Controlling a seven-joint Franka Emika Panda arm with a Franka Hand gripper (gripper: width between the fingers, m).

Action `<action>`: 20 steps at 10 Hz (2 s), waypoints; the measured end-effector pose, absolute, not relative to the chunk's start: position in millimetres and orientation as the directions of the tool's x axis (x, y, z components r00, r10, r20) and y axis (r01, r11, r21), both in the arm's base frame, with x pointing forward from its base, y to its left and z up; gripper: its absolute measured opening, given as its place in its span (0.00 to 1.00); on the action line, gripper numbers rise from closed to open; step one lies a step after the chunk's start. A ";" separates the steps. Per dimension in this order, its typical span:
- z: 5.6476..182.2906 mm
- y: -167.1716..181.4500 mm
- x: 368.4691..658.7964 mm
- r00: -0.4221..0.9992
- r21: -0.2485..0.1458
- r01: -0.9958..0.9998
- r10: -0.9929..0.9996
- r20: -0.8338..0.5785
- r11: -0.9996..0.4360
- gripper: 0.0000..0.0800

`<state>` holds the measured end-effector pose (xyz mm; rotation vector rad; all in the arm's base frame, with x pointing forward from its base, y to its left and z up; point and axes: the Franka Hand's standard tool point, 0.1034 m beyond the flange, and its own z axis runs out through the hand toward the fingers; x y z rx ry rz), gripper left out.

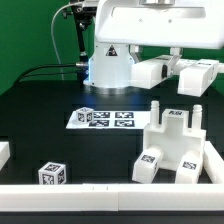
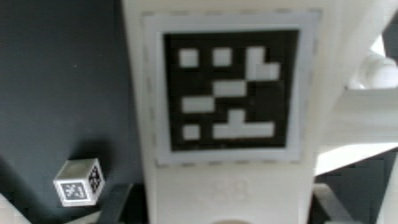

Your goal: Assemble chair

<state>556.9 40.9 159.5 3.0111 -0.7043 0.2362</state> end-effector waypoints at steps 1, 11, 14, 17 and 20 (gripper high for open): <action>159.4 40.2 556.9 0.885 0.006 -0.444 -0.438 0.157 -0.896 0.36; 131.1 43.9 545.1 0.920 0.075 -0.348 -0.326 0.216 -0.934 0.36; 127.9 49.0 548.2 0.912 0.064 -0.358 -0.334 0.238 -0.931 0.36; 127.8 45.3 552.6 0.903 0.062 -0.360 -0.331 0.275 -0.931 0.36; 127.4 45.5 552.3 0.898 0.060 -0.372 -0.343 0.277 -0.926 0.36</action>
Offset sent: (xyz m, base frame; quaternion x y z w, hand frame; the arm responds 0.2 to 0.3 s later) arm -0.0153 0.0028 -0.0303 -0.0048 0.0300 -0.0809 0.9963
